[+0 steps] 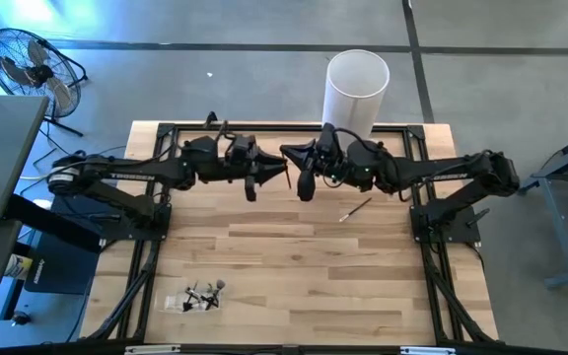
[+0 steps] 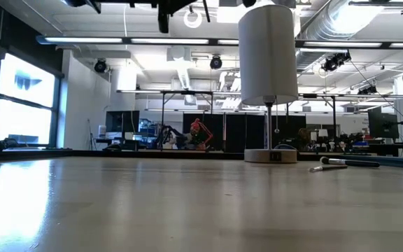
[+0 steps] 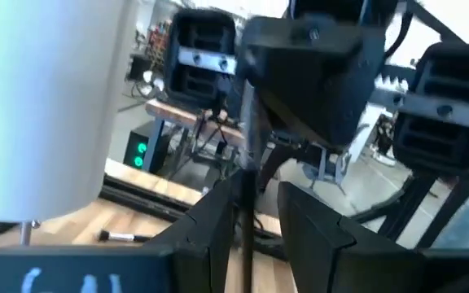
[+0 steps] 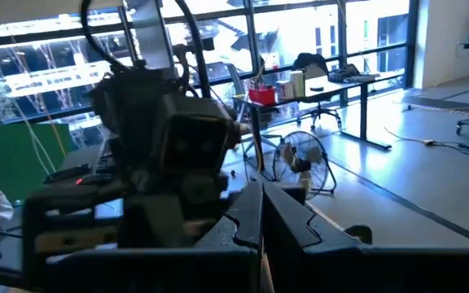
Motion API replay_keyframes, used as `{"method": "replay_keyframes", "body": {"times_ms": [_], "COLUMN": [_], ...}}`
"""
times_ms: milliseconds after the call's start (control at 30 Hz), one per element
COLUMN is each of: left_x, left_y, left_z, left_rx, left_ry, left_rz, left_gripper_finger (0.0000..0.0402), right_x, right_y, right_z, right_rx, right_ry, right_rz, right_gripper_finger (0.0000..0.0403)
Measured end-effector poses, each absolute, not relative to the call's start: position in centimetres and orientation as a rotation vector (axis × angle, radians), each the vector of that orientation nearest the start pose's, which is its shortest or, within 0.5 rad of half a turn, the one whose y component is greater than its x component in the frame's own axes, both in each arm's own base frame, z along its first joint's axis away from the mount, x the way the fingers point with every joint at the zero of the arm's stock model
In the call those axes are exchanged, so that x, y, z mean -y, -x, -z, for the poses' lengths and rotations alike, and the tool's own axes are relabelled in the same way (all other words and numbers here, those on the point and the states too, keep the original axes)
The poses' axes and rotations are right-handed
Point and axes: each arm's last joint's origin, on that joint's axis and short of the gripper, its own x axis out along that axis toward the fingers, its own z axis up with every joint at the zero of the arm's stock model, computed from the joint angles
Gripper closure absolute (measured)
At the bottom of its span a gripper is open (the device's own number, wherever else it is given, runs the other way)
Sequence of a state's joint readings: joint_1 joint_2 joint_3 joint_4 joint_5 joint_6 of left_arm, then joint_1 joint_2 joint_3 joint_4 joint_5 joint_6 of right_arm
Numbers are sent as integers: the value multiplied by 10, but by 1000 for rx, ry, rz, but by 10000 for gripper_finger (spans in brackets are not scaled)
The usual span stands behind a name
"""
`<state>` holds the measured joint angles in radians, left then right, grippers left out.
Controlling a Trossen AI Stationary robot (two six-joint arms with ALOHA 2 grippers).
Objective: Put items in baskets/containers
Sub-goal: Put the eyeshadow brush into the transparent organizer
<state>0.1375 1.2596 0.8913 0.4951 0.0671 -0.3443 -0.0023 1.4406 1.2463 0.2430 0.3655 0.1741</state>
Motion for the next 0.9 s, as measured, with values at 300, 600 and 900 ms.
{"method": "replay_keyframes", "body": {"times_ms": [300,600,900], "left_x": [-38,-39,-40], "left_y": [-291,-289,-290], "left_z": [-335,-341,-340], "left_rx": [167,221,208], "left_ry": [297,283,280], "left_rz": [-50,-75,-92], "left_gripper_finger": [303,303,328], "right_x": [11,11,11], "right_y": [-332,-332,-333], "right_z": [-381,-381,-381], "right_rx": [72,71,72], "right_ry": [-179,-179,-180], "right_rz": [364,363,336], "right_gripper_finger": [403,403,403]}}
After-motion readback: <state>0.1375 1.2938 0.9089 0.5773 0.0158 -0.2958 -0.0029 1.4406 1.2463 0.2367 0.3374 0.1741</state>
